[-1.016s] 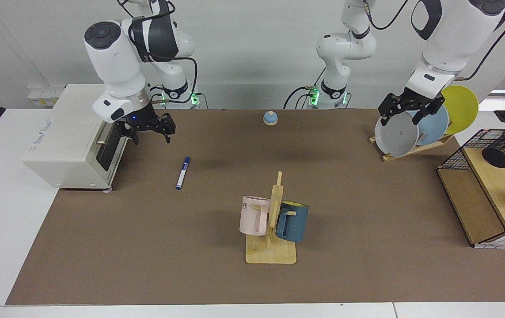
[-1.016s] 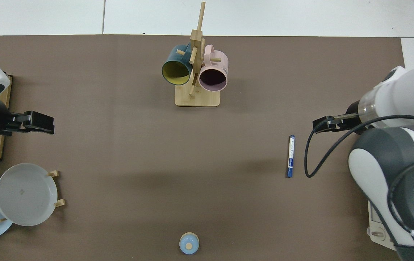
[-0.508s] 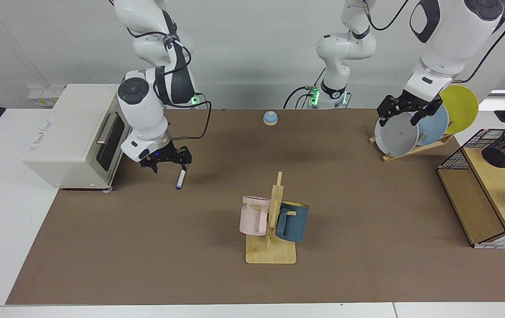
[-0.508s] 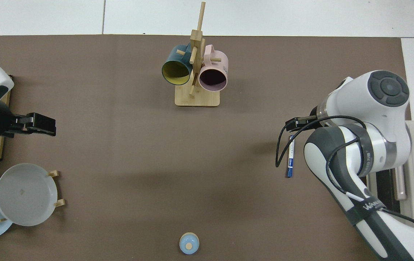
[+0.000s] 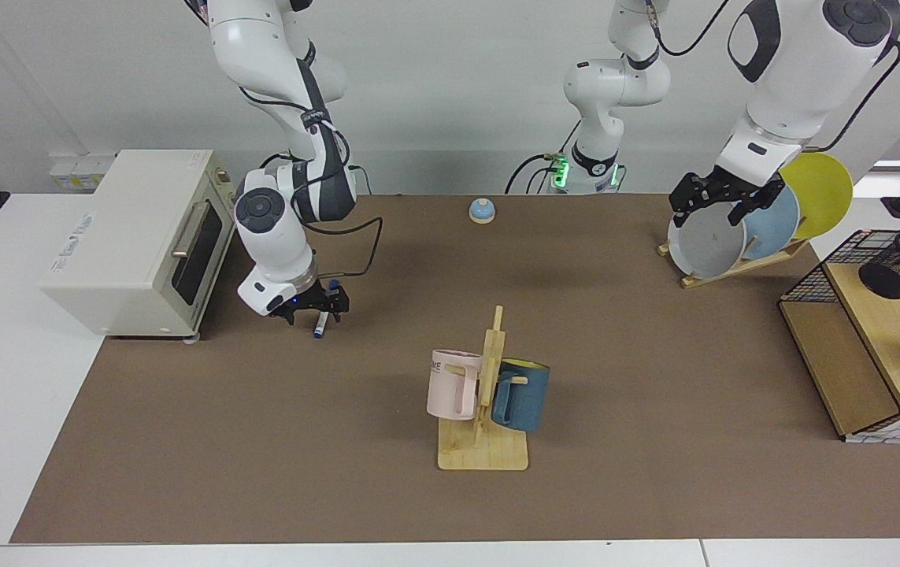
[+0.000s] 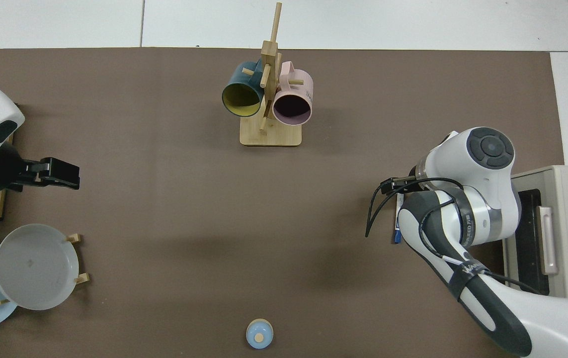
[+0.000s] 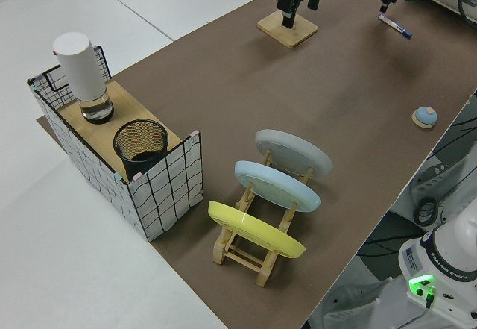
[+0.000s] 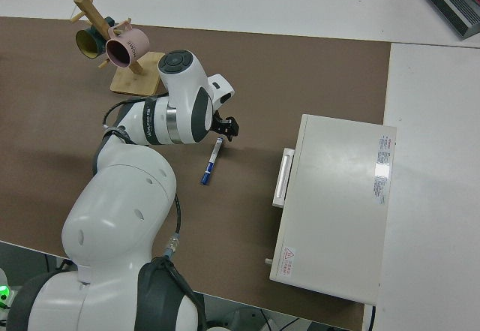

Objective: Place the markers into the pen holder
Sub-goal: 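Reach the right gripper down to the blue-capped marker and grasp it, then lift the marker with the right gripper while the left gripper approaches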

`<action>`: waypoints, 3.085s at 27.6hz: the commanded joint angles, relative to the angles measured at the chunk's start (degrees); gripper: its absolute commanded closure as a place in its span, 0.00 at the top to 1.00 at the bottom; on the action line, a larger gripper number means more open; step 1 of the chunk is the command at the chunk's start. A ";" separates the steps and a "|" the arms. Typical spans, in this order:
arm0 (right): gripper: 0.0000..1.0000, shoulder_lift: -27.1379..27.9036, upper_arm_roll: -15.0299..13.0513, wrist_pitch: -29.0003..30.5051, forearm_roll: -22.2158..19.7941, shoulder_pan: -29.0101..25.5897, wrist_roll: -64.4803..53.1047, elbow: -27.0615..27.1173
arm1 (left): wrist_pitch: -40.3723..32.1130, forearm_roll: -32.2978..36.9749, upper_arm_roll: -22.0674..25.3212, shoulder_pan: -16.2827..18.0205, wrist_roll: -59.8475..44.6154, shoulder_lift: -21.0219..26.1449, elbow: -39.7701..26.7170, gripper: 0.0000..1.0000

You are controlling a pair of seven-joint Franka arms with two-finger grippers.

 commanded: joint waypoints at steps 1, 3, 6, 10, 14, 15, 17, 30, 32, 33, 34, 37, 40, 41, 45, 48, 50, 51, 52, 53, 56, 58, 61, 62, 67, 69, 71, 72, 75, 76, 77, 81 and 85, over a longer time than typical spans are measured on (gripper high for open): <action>0.97 1.12 -0.08 3.66 0.90 0.58 1.48 -1.82 | 0.65 0.23 -0.49 0.76 0.73 -1.43 -1.96 1.00; 0.93 1.74 -0.08 4.54 0.90 0.67 2.45 -1.91 | 0.65 0.23 -0.49 0.76 0.73 -1.43 -2.22 1.00; 0.88 2.44 -0.08 5.77 0.90 0.67 3.59 -2.00 | 0.65 0.23 -0.49 0.76 0.64 -1.43 -2.22 1.00; 0.77 2.71 -0.08 6.12 0.90 0.75 4.30 -2.00 | 0.65 0.23 -0.49 0.68 0.64 -1.43 -2.22 1.00; 0.69 2.62 -0.08 5.77 0.90 0.84 4.21 -2.00 | 0.65 0.23 -0.49 0.68 0.64 -1.43 -2.22 1.00; 0.68 2.62 -0.08 5.69 0.90 0.84 4.21 -2.00 | 0.65 0.23 -0.49 0.68 0.64 -1.43 -2.22 1.00; 0.62 2.62 -0.17 5.51 0.90 0.75 4.21 -2.00 | 0.65 0.23 -0.49 0.68 0.64 -1.43 -2.22 1.00; 0.00 2.71 -0.17 4.89 -0.25 0.67 3.42 -1.39 | 0.65 0.23 -0.49 0.68 0.64 -1.43 -2.22 1.00; 0.00 2.62 -0.17 4.55 -0.16 0.67 4.03 -0.95 | 0.65 0.14 -0.49 0.76 0.73 -1.43 -2.22 1.00; 0.00 2.62 -0.17 4.19 0.01 0.75 4.03 -0.51 | 0.65 0.14 -0.49 0.76 0.73 -1.43 -2.22 1.00; 0.00 2.62 -0.17 3.41 0.19 0.75 4.12 0.19 | 0.65 0.14 -0.49 0.76 0.73 -1.43 -2.22 1.00; 0.00 2.53 -0.08 -0.02 0.89 0.75 4.65 2.65 | 0.74 0.14 -0.49 0.41 0.64 -1.34 -2.05 1.00; 0.00 1.92 0.09 -2.31 1.07 0.75 5.44 4.50 | 1.44 0.14 -0.58 0.06 0.64 -1.17 -1.96 1.00; 0.00 1.83 0.27 -3.01 1.07 0.75 5.96 5.03 | 1.88 0.14 -0.67 0.06 0.72 -1.08 -1.79 1.00; 0.00 1.13 0.62 -6.17 1.07 1.54 9.12 7.75 | 4.43 -0.38 -0.85 0.06 2.30 -0.81 -1.52 1.00; 0.00 0.60 0.62 -8.20 1.16 2.86 11.41 9.60 | 5.75 -1.26 -0.76 0.24 4.58 -0.73 -1.43 1.00; 0.00 0.16 0.62 -9.43 1.16 3.56 13.51 10.74 | 5.84 -1.18 -0.76 0.15 7.48 -0.81 -1.35 1.00; 0.00 -0.10 0.62 -9.95 1.16 4.00 14.57 11.44 | 5.84 -1.18 -0.84 0.06 9.32 -0.90 -1.26 1.00; 0.00 -0.19 0.62 -10.57 1.16 4.35 15.45 12.14 | 5.93 -1.09 -0.93 0.06 10.90 -0.99 -1.26 1.00; 0.00 -0.28 0.62 -11.18 1.25 4.79 16.24 12.67 | 5.93 -0.91 -1.02 0.06 12.14 -0.99 -1.26 1.00; 0.00 -0.63 0.62 -13.38 2.56 5.94 19.05 15.13 | 5.84 -0.56 -1.28 -0.03 17.67 -1.25 -1.26 1.00; 0.00 -0.81 0.62 -14.09 5.36 6.55 20.55 15.58 | 5.67 -0.65 -1.28 -0.03 22.50 -1.43 -1.26 1.00; 0.00 -1.95 0.80 -14.35 7.92 6.99 22.57 15.67 | 5.84 -0.82 -1.28 0.06 30.32 -1.43 -1.26 1.00; 0.00 -2.13 0.89 -14.44 8.01 7.43 23.53 15.67 | 5.93 -1.08 -1.28 0.06 32.87 -1.43 -1.26 1.00; 0.00 -3.01 0.80 -16.46 7.66 9.72 30.12 16.28 | 6.63 -1.35 -1.46 -0.03 41.93 -1.34 -1.26 1.00; 0.00 -3.01 0.89 -17.42 8.10 10.51 33.03 19.08 | 6.81 -1.53 -1.81 -0.20 45.36 -1.25 -1.26 1.00; 0.00 -2.92 1.06 -18.83 7.93 11.56 35.92 20.32 | 6.72 -1.61 -1.99 -0.46 48.70 -1.43 -1.43 1.00; 0.00 -2.92 1.15 -19.36 7.75 11.91 37.50 20.50 | 6.72 -1.70 -2.07 -0.55 50.80 -1.43 -1.52 1.00; 0.00 -2.92 1.24 -19.89 8.71 12.27 42.95 22.60 | 6.19 -3.54 -2.08 -0.73 55.12 -1.52 -1.70 1.00; 0.00 -2.92 1.41 -20.07 9.33 12.62 44.97 23.74 | 5.93 -4.85 -1.99 -0.73 55.91 -1.60 -1.78 1.00; 0.00 -2.83 1.50 -20.50 9.86 13.05 46.64 24.71 | 5.75 -6.17 -1.99 -0.73 56.53 -1.78 -2.05 1.00; 0.00 -2.74 1.41 -22.35 10.04 14.81 53.32 26.47 | 5.66 -10.66 -1.99 -0.73 58.47 -2.22 -2.75 1.00; 0.00 -2.57 1.33 -22.00 9.69 16.66 60.09 27.70 | 5.66 -14.27 -2.07 -0.99 58.65 -3.36 -4.50 1.00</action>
